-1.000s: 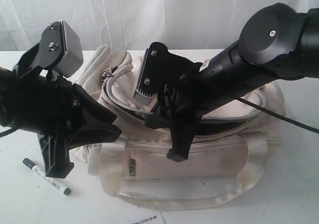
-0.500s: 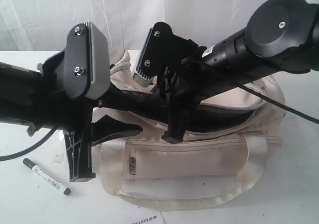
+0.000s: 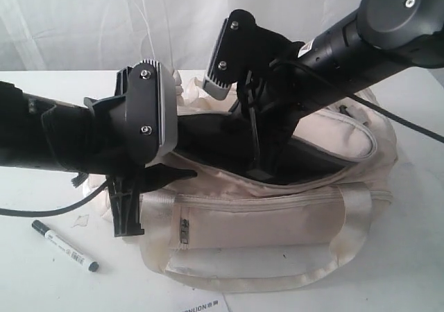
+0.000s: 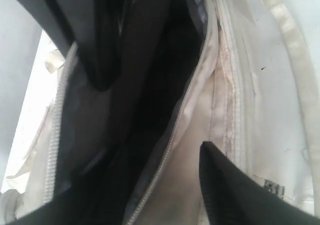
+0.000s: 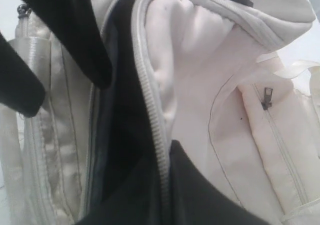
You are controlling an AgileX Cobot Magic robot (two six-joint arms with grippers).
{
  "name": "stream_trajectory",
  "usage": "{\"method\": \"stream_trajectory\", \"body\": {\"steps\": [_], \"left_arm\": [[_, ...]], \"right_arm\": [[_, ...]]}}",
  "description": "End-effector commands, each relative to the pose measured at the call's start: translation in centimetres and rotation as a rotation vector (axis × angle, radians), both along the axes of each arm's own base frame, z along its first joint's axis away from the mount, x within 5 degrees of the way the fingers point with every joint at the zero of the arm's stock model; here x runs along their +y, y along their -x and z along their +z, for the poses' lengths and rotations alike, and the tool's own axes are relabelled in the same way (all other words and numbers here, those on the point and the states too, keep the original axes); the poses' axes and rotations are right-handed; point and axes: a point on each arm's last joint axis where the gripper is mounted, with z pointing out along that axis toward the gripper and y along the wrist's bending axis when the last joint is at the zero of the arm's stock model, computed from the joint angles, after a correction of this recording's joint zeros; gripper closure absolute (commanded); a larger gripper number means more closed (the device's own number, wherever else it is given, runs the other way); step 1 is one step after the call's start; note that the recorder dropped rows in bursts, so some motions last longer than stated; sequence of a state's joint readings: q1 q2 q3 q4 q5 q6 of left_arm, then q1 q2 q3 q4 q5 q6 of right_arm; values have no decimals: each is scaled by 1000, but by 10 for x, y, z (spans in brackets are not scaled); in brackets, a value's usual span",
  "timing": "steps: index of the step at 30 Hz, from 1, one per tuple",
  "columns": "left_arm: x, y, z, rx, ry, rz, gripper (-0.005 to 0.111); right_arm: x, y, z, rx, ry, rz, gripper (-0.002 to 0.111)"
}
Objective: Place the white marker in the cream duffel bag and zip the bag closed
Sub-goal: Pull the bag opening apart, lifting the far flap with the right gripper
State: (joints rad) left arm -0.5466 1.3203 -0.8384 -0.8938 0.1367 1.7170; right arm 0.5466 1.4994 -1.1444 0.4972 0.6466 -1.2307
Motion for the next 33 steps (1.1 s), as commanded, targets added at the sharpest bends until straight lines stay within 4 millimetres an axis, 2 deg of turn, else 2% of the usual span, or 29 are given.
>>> {"method": "stream_trajectory", "body": {"steps": [1,10,19,23,29,33], "left_arm": [[-5,-3,-6,-7,-16,0,57],[-9,-13,-20,-27,-72,10,57],[-21,-30,-13,-45,-61,3,57],[-25,-31,-21,1,-66,-24,58],[-28,-25,-27,70,-68,-91,75],[-29,-23,-29,88,-70,-105,76]], "right_arm": [[-4,1,6,0,1,0,108],[-4,1,6,-4,4,6,108],[-4,1,6,0,7,9,108],[-4,1,6,-1,7,8,108],[-4,0,6,-10,3,4,108],[-4,0,6,-12,3,3,108]]}}
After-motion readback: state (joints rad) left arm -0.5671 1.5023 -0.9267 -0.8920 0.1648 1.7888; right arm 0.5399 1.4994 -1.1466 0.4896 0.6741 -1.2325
